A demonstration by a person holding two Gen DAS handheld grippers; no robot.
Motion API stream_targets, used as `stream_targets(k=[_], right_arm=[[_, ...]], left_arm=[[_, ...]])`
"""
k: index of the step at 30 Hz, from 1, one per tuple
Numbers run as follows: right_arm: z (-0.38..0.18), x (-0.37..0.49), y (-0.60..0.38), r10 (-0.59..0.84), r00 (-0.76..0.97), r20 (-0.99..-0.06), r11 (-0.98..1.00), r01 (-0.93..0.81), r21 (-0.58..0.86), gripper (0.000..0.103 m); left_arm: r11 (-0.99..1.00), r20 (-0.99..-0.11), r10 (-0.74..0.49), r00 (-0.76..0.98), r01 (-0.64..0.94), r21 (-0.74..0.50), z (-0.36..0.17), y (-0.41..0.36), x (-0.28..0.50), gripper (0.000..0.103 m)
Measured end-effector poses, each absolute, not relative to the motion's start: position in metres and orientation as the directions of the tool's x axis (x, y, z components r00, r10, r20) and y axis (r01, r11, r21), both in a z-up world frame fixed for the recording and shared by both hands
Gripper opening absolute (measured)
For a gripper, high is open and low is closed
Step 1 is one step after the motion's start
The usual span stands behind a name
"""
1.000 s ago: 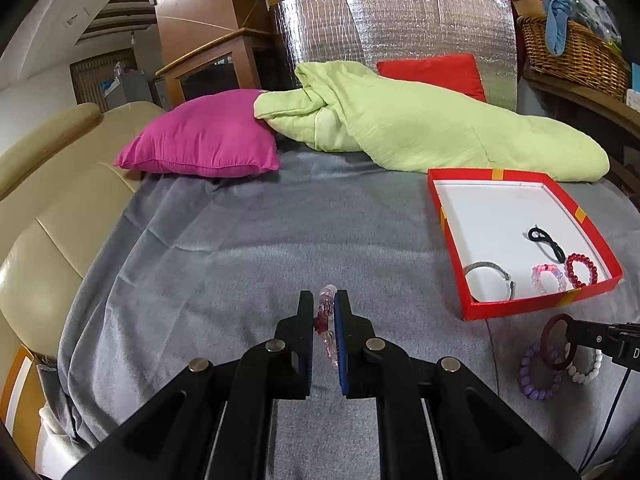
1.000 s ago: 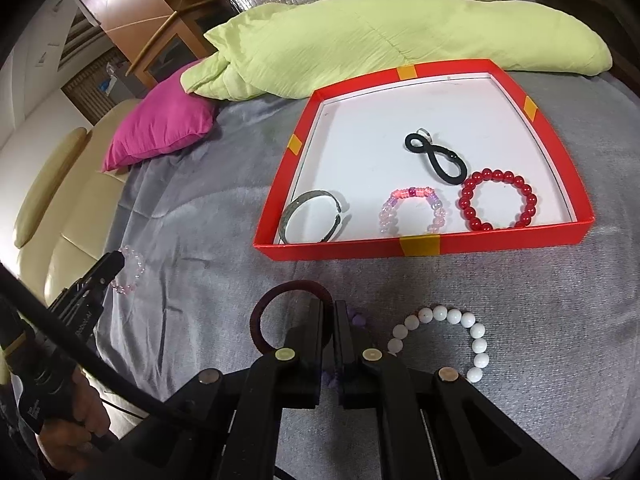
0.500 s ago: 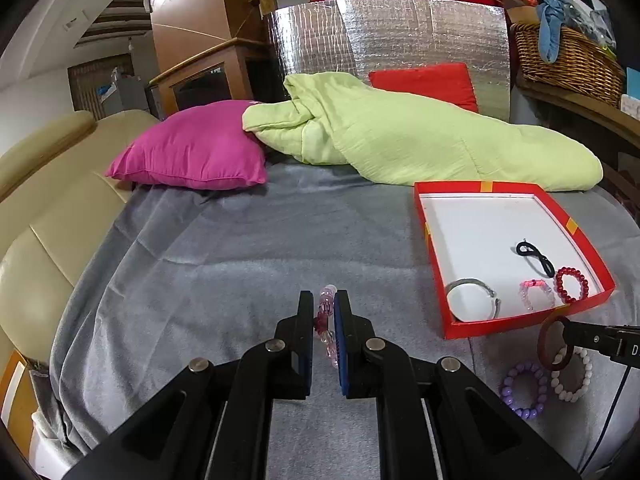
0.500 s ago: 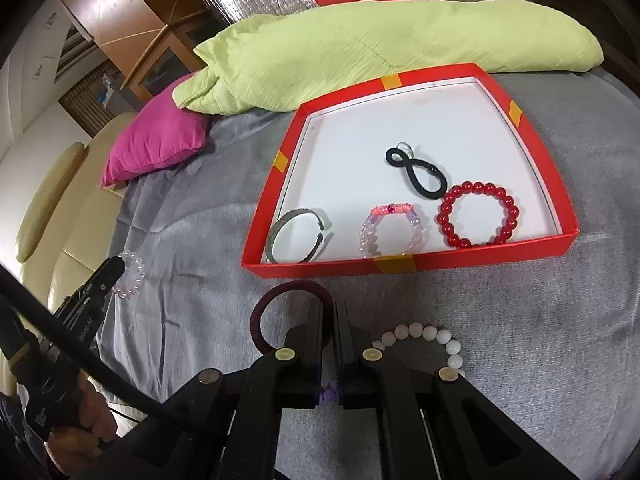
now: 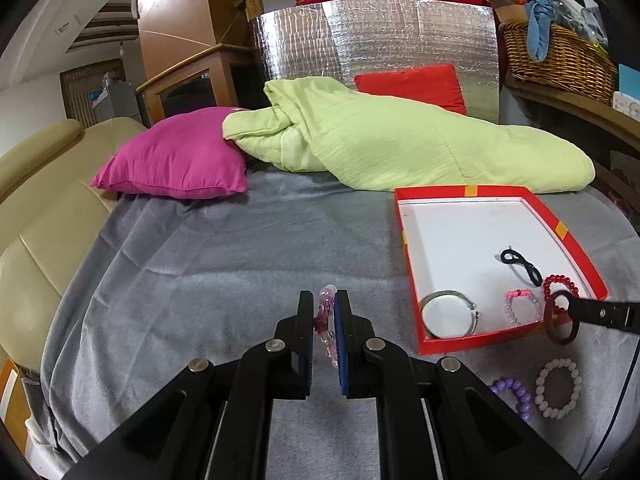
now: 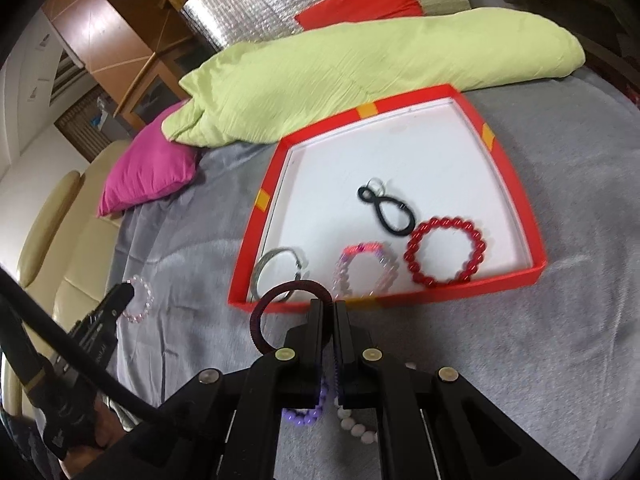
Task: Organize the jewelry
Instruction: 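Lower both held bracelets into the red box and open both grippers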
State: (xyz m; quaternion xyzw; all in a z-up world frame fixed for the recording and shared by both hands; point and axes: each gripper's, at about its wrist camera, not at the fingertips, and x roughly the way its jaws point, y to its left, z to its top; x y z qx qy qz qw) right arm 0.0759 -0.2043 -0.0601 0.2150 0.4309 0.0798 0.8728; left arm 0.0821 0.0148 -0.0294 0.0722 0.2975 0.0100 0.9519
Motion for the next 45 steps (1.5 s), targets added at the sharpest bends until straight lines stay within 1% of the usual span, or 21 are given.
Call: stream_targets(k=[4,13,15,18,22,26,29,34,40,45], right_arm=[[-0.051,0.08,-0.218,0.296,0.649,-0.701,0.894,0.071,0.443,0.005],[-0.034,0.097,-0.257,0.152,0.724,-0.673,0.901,0.178,0.395,0.005],[-0.035,0.102,-0.263,0.139,0.724,-0.676,0.895,0.2,0.398,0.005],[-0.04,0.113,-0.27,0.117,0.72,-0.684,0.884,0.238,0.401,0.005],[-0.045,0.132,-0.273,0.054,0.727,-0.685,0.88,0.289,0.376,0.005],[-0.06,0.151,-0.283,0.059,0.712,-0.7,0.849,0.333,0.411,0.005],[-0.074,0.168,-0.291,0.067,0.689,-0.722,0.823,0.371,0.43,0.005],[-0.084,0.189,-0.297,0.069,0.68,-0.73,0.802,0.398,0.446,0.005],[-0.092,0.207,-0.294,0.084,0.662,-0.745,0.801,0.4,0.446,0.006],[-0.092,0.216,-0.288,0.059,0.65,-0.758,0.837,0.381,0.392,0.008]], left_arm=[[0.99,-0.557,0.039,0.829,0.045,0.135,-0.029,0.005,0.086,0.011],[0.988,-0.519,-0.052,0.853,0.118,0.096,-0.027,-0.021,0.103,0.011],[0.987,-0.512,-0.075,0.856,0.135,0.082,-0.027,-0.027,0.11,0.011],[0.988,-0.527,-0.103,0.844,0.147,0.042,-0.03,-0.031,0.123,0.011],[0.983,-0.537,-0.123,0.835,0.176,0.049,-0.035,-0.045,0.145,0.011],[0.978,-0.538,-0.143,0.831,0.203,0.055,-0.036,-0.056,0.163,0.011],[0.975,-0.555,-0.178,0.813,0.221,0.011,-0.039,-0.063,0.179,0.011],[0.973,-0.588,-0.198,0.784,0.228,-0.023,-0.047,-0.073,0.204,0.011],[0.964,-0.667,-0.23,0.708,0.258,-0.06,-0.066,-0.089,0.225,0.011],[0.959,-0.733,-0.218,0.644,0.282,-0.037,-0.086,-0.099,0.232,0.012]])
